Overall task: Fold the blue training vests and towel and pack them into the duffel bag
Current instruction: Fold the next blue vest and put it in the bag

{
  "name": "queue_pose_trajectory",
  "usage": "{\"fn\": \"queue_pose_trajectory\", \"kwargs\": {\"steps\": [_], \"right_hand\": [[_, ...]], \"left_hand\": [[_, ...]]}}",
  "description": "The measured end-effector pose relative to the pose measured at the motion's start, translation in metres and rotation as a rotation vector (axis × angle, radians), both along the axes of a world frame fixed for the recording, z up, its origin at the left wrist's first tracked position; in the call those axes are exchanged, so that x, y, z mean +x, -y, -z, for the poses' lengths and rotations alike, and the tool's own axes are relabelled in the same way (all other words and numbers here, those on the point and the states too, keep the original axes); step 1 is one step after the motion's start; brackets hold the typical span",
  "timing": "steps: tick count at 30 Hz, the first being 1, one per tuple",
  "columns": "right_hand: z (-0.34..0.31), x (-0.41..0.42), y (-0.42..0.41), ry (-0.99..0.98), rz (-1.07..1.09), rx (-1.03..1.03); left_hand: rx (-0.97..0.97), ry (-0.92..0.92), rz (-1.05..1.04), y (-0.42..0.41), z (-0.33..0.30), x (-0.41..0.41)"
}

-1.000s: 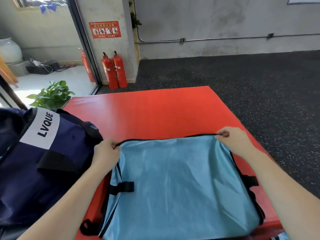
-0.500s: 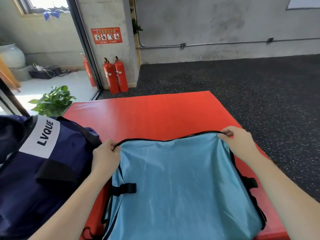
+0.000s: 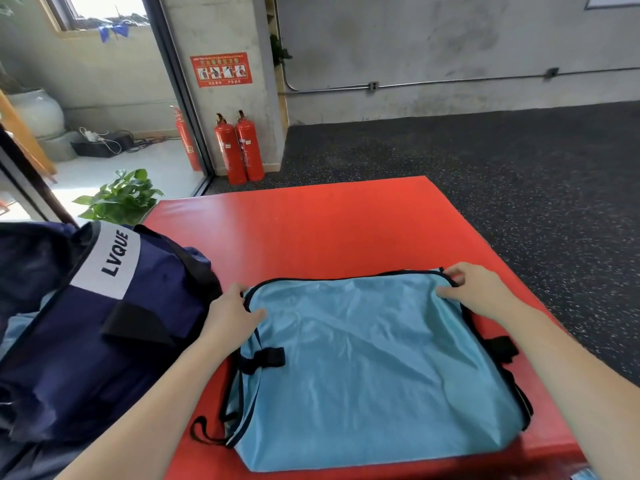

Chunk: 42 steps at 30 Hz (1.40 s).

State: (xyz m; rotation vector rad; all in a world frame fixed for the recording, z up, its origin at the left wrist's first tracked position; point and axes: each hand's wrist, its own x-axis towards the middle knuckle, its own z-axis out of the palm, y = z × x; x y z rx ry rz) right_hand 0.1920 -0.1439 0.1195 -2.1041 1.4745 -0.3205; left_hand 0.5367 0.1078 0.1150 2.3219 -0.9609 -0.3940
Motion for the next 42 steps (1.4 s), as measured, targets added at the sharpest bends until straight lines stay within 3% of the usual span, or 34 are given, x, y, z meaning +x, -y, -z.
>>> {"fn": "queue_pose_trajectory", "kwargs": {"steps": [6, 9, 11, 14, 18, 22, 31, 42], "right_hand": [[0.007, -0.006, -0.008, 0.016, 0.009, -0.066], [0.012, 0.002, -0.021, -0.095, 0.005, -0.193], [0.013, 0.017, -0.039, -0.170, -0.037, -0.309], [0.010, 0.052, -0.075, -0.107, -0.167, -0.376], [0.017, 0.095, -0.130, 0.080, -0.441, -0.312], [0.033, 0.125, -0.174, 0.141, -0.626, -0.352], [0.043, 0.161, -0.197, 0.231, -0.650, -0.232], [0.024, 0.172, -0.221, 0.287, -0.840, 0.087]], "left_hand": [[0.022, 0.006, 0.052, -0.015, -0.001, -0.008], [0.018, 0.019, 0.073, -0.021, -0.001, -0.013], [-0.001, 0.014, 0.072, -0.026, -0.002, -0.016], [-0.015, 0.018, 0.093, -0.033, -0.002, -0.020], [0.009, 0.110, 0.152, -0.043, 0.000, -0.023], [-0.044, 0.151, 0.203, -0.057, 0.001, -0.028], [0.002, 0.191, 0.306, -0.093, 0.009, -0.025], [-0.099, 0.025, 0.162, -0.104, 0.003, -0.023]]}}
